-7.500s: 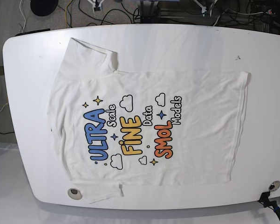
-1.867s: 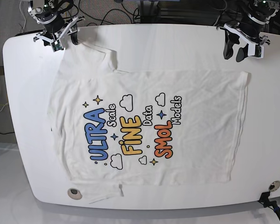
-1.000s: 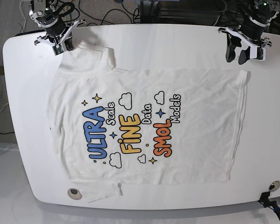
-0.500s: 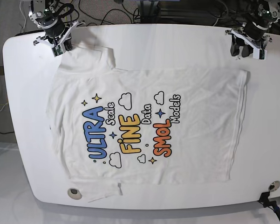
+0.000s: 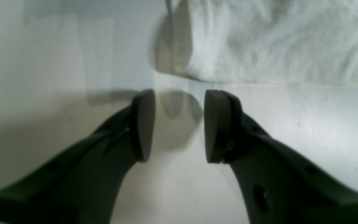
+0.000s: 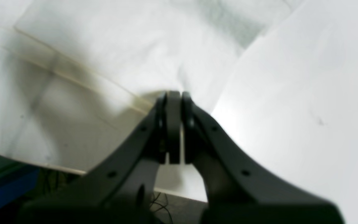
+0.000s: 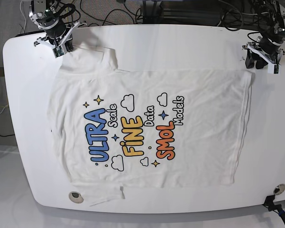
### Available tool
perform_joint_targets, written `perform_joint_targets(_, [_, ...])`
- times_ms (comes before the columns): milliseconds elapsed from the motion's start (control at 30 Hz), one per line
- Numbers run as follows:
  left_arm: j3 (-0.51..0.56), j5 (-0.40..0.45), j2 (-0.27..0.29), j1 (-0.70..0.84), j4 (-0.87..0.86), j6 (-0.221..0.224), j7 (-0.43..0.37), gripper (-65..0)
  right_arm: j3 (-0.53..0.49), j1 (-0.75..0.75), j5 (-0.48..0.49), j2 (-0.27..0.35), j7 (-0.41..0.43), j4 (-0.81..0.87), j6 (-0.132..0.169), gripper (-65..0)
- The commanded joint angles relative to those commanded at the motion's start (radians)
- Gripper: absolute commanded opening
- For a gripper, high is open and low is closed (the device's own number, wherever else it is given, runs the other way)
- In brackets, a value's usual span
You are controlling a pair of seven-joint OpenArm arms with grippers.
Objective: Fold the T-shirt properly
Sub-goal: 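Close both grippers on the shoulder edge of the shirt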
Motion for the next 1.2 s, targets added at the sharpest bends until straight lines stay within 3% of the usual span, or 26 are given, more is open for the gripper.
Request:
perform_joint_targets(233, [0.004, -0.017, 0.005, -0.012, 0.005, 0.003, -0.002, -41.6, 0.005, 0.007, 0.005, -0.001, 0.003, -0.01, 0.007, -65.0])
perform_joint_targets(467, [0.009, -0.016, 0.012, -0.04, 0.015, 0.059, 0.007, -41.6, 0.01, 0.009, 0.004, -0.002, -0.009, -0.011, 0.006, -65.0])
perform_joint_targets(600, [0.008, -0.018, 0.032, -0.067, 0.01, 0.055, 0.022, -42.7, 0.008, 0.01, 0.002, -0.003, -0.008, -0.015, 0.008, -65.0])
perform_joint_targets(900, [0.014, -0.023, 0.048, -0.108, 0.007, 0.03, 0.054, -64.3, 0.007, 0.009, 0.01, -0.006, -0.003, -0.01, 0.027, -65.0])
perform_joint_targets(1133, [-0.029, -0.044, 0.04, -0.109, 0.032, 0.029, 0.108, -65.0, 0.022, 0.001, 0.123, 0.001, -0.009, 0.008, 0.091, -65.0])
perform_joint_targets(1167, [-0.039, -0.044, 0.039, -0.101, 0.044, 0.025, 0.11, -65.0, 0.026, -0.004, 0.133, 0.002, -0.014, 0.016, 0.094, -65.0])
perform_joint_targets(1200, [-0.019, -0.034, 0.05, -0.118, 0.009, 0.028, 0.141, -65.0, 0.011, 0.013, 0.077, 0.002, 0.017, -0.008, 0.061, -65.0])
